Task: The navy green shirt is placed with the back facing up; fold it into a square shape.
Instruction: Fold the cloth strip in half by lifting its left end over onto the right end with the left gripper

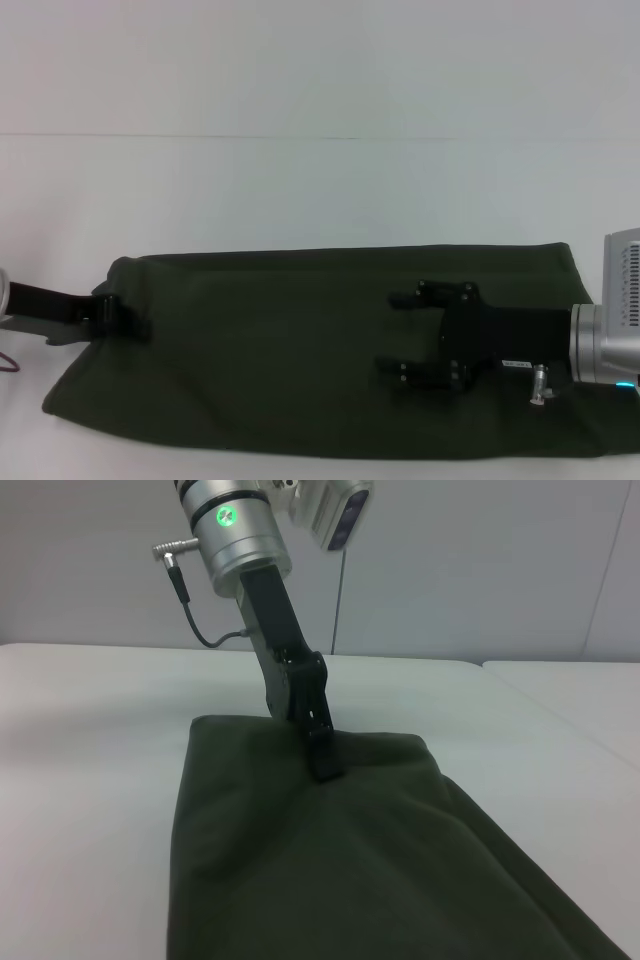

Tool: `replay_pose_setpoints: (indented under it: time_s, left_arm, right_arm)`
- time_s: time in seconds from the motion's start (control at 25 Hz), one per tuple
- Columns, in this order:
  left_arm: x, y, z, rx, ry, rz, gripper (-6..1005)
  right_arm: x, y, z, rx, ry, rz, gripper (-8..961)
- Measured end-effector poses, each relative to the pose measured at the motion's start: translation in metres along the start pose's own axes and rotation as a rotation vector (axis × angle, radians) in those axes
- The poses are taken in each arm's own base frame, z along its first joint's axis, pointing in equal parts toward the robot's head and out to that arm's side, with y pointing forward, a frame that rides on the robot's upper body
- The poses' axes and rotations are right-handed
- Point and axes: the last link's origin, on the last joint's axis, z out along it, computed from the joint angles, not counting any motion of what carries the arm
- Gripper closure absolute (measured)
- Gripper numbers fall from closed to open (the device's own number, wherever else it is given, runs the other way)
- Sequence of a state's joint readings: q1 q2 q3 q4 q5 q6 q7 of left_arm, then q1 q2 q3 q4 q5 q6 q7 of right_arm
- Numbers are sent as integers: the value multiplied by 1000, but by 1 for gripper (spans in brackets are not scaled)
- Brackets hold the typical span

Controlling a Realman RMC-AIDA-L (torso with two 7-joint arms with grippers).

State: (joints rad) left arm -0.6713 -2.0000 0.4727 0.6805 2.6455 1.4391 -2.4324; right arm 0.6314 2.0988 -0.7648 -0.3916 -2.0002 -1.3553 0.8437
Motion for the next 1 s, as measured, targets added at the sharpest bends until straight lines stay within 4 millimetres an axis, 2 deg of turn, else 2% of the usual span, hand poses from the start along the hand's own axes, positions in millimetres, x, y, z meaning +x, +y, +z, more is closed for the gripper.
replay_pose_setpoints:
  time_s: [0.24, 0.28, 0.32, 0.52, 0.76, 1.0]
  left_arm:
    - [2, -10, -22, 37, -3, 27, 901]
    - [3, -13, -29, 46, 0, 30, 901]
    - [5, -20, -49, 60, 19, 28, 901]
    - [6, -32, -75, 96, 43, 5, 900]
    - [7, -37, -87, 119, 60, -23, 900]
    - [10, -25, -92, 56, 36, -76, 901]
  right_arm:
    - [3, 3, -6, 9, -18, 17, 155]
    - [4, 4, -8, 12, -19, 21, 155]
    - [5, 4, -10, 16, -22, 23, 155]
    - [9, 6, -17, 43, -25, 36, 156]
    - [14, 7, -23, 70, -31, 54, 157]
    - [17, 7, -29, 101, -33, 68, 155]
